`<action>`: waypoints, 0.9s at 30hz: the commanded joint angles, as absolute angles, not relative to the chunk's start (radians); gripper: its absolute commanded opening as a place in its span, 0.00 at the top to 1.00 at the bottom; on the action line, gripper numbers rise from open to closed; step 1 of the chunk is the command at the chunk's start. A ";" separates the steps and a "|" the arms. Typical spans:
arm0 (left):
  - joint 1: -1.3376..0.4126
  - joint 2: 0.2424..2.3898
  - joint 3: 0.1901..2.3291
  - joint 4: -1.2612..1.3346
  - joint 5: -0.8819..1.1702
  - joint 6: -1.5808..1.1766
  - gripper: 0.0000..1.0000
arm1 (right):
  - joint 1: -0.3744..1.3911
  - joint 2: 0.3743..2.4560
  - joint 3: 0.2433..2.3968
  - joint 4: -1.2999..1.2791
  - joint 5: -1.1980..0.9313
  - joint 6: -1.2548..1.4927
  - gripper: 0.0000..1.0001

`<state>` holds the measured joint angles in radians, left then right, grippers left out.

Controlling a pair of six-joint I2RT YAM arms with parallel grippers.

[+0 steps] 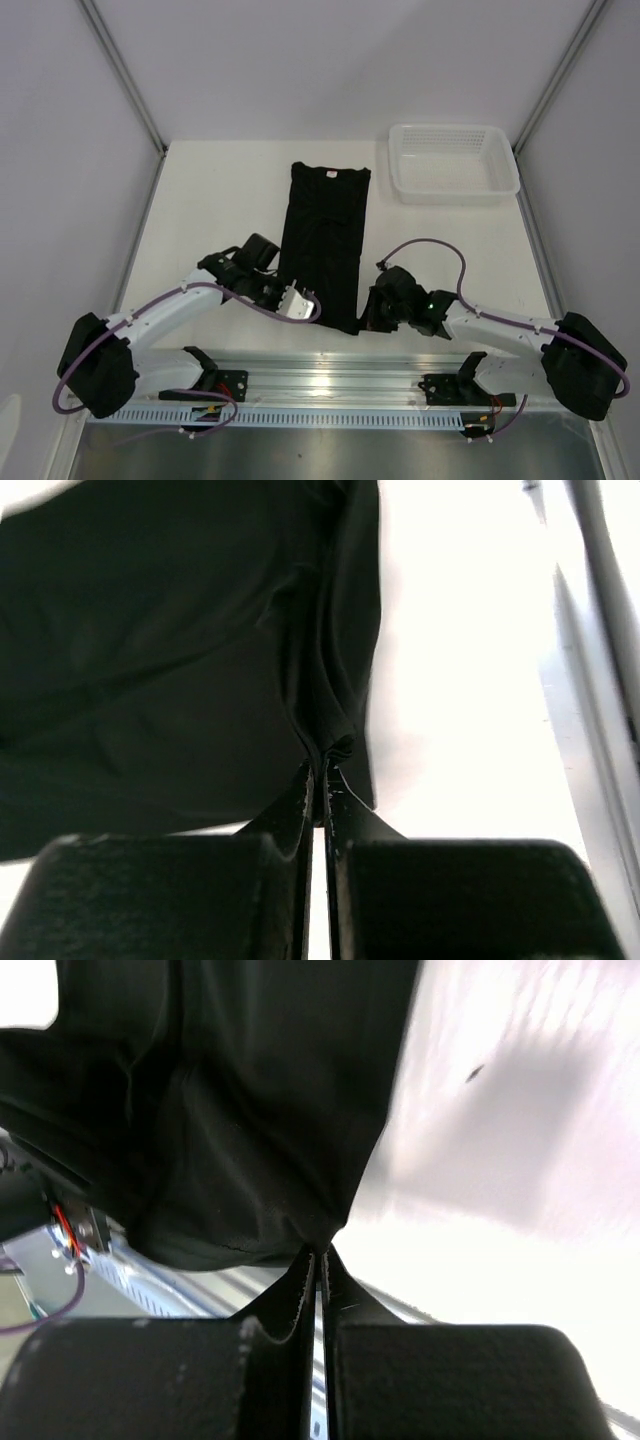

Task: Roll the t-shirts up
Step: Roll the tshirt

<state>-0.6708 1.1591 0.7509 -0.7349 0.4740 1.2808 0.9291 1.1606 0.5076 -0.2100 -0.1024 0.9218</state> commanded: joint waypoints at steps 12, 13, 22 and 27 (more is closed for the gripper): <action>-0.542 1.299 0.822 -0.704 0.554 1.230 0.99 | 0.769 1.334 0.681 -0.278 -0.340 0.782 1.00; -0.534 1.307 0.827 -0.701 0.554 1.227 0.99 | 0.744 1.347 0.699 -0.279 -0.348 0.767 1.00; -0.476 1.396 0.865 -0.684 0.561 1.250 0.99 | 0.658 1.479 0.745 -0.290 -0.428 0.713 1.00; -0.451 1.414 0.865 -0.681 0.569 1.249 0.99 | 0.634 1.515 0.784 -0.301 -0.443 0.695 0.91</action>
<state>-0.4744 1.4052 0.8291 -0.6907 0.5179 1.2392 0.6456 1.4956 0.7284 -0.2897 -0.4095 0.7269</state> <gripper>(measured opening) 0.014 0.049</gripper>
